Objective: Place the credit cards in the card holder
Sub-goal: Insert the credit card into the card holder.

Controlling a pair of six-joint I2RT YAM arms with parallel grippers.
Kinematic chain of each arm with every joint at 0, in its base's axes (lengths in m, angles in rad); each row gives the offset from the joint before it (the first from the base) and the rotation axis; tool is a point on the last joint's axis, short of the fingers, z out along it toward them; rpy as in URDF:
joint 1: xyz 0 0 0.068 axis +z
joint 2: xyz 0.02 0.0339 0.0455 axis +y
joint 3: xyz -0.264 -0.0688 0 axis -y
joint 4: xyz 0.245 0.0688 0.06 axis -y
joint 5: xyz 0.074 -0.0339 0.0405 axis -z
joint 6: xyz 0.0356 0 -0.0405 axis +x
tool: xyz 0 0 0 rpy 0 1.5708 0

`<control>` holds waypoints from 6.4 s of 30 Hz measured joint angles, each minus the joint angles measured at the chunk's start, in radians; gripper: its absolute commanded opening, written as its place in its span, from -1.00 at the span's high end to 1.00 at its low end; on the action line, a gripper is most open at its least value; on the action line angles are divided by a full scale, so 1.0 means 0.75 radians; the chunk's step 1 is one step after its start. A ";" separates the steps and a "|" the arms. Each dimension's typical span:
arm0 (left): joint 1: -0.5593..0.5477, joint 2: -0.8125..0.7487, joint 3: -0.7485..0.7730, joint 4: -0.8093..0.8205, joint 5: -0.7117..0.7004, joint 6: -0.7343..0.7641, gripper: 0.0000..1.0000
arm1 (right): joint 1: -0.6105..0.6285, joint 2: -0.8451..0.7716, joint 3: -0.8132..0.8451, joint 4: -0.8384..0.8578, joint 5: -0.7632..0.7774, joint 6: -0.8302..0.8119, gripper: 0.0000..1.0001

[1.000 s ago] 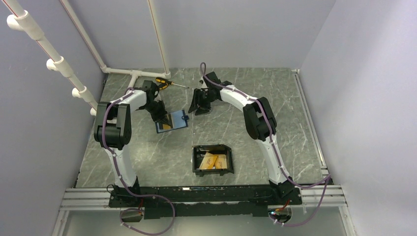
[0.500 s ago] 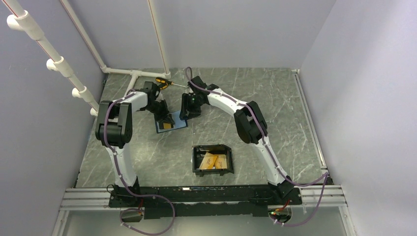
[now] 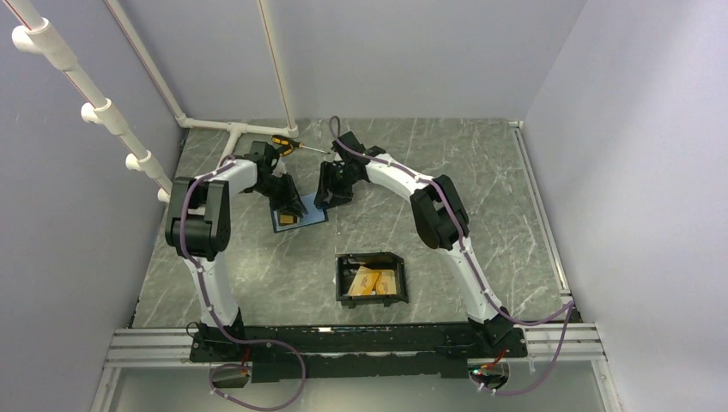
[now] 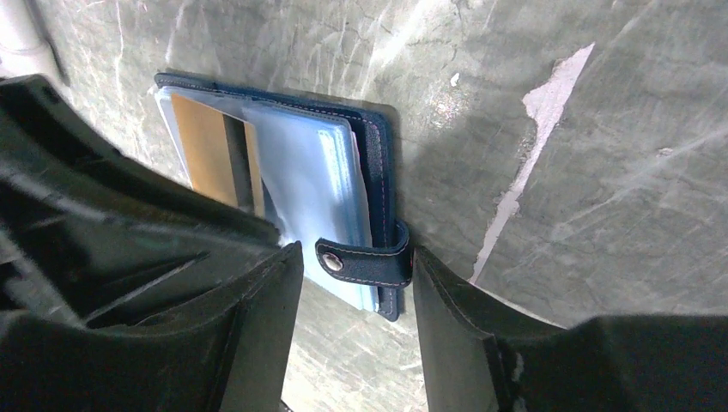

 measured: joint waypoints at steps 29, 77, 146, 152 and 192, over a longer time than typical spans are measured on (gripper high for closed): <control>0.103 -0.066 0.070 -0.175 -0.199 0.096 -0.18 | 0.000 0.000 0.000 -0.003 -0.019 -0.048 0.07; 0.098 -0.066 0.112 -0.141 -0.148 0.054 -0.45 | 0.037 -0.048 -0.073 -0.036 0.065 -0.038 0.26; 0.241 0.036 0.061 -0.209 0.250 0.197 -0.20 | 0.080 0.022 -0.077 0.185 -0.051 0.223 1.00; 0.247 0.067 0.087 -0.230 0.298 0.201 -0.10 | 0.078 0.022 -0.078 0.184 -0.053 0.228 1.00; 0.274 0.154 -0.004 0.035 0.539 0.096 1.00 | 0.033 0.022 -0.091 0.175 -0.096 0.233 1.00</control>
